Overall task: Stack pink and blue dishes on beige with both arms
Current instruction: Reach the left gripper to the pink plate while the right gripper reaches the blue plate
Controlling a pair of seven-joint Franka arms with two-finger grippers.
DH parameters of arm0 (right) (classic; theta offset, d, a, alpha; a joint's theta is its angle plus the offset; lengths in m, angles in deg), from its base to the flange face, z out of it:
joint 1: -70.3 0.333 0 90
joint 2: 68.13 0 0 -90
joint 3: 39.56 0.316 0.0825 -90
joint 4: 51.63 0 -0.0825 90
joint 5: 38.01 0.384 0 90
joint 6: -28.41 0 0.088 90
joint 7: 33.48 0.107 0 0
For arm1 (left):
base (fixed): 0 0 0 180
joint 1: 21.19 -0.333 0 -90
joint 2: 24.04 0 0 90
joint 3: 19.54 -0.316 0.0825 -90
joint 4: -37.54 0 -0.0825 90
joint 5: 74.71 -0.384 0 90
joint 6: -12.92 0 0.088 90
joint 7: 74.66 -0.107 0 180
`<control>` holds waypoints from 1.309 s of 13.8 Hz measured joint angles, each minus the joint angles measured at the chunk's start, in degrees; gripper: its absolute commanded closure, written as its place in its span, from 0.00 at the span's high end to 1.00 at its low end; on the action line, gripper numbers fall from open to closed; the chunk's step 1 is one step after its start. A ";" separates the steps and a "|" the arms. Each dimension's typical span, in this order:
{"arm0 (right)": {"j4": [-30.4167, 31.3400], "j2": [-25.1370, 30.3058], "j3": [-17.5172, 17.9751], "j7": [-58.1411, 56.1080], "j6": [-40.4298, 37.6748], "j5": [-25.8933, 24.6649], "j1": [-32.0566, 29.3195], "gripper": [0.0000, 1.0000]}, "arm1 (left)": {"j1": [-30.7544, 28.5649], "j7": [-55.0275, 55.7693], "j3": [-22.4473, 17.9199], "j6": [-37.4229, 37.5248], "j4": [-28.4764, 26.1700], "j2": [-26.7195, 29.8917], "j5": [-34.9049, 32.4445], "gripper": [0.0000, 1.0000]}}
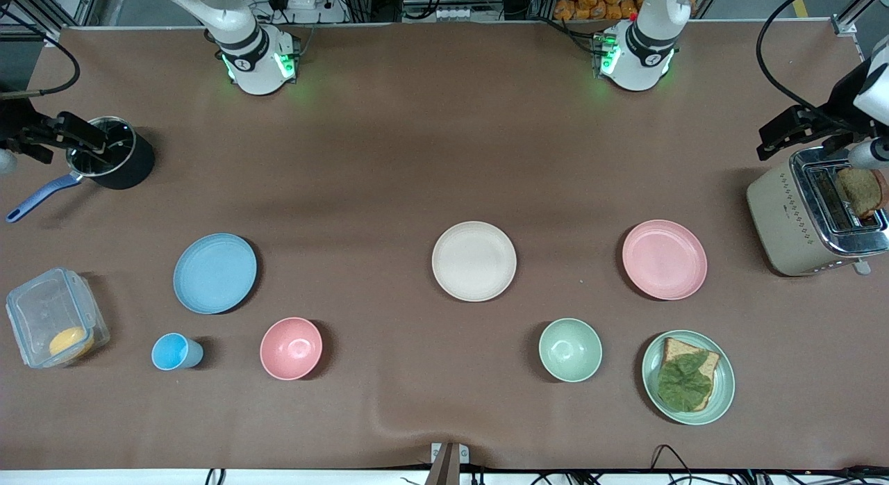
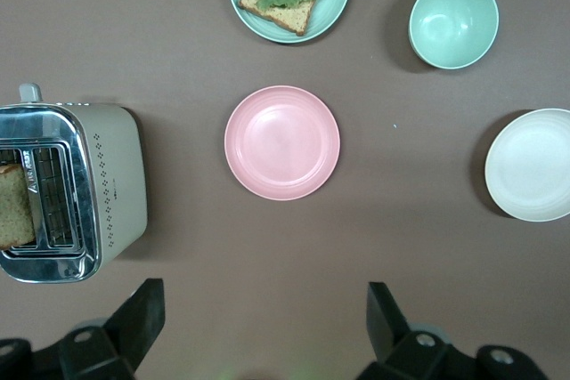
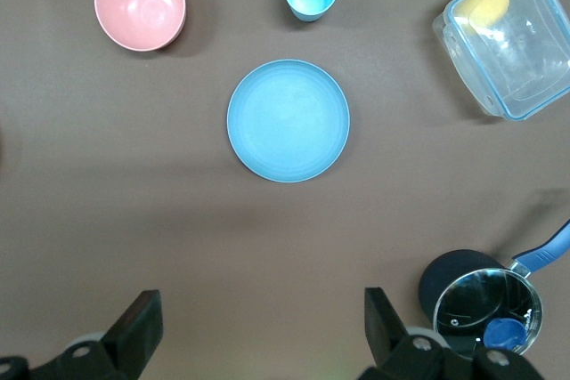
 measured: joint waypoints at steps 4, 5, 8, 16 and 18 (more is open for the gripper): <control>0.00 0.00 0.00 0.00 -0.07 0.00 0.00 1.00 | -0.33 0.00 -0.17 0.96 0.26 -0.08 0.00 1.00; 0.00 0.00 -0.01 0.00 -0.09 0.00 0.00 1.00 | -1.19 -0.04 0.16 1.42 0.25 -0.14 -0.01 1.00; 0.05 -0.01 -0.01 0.00 -0.16 0.00 0.00 1.00 | -4.06 -0.10 1.53 2.39 -1.36 -1.12 -0.31 1.00; 1.59 -7.53 -0.30 0.00 4.22 0.00 -0.32 1.00 | -9.36 -0.81 1.78 -31.02 -30.69 -2.69 -0.52 1.00; 2.27 -12.81 -0.33 0.00 8.26 0.00 -1.33 1.00 | -11.02 -0.91 1.86 -39.38 -37.12 -3.47 -0.55 1.00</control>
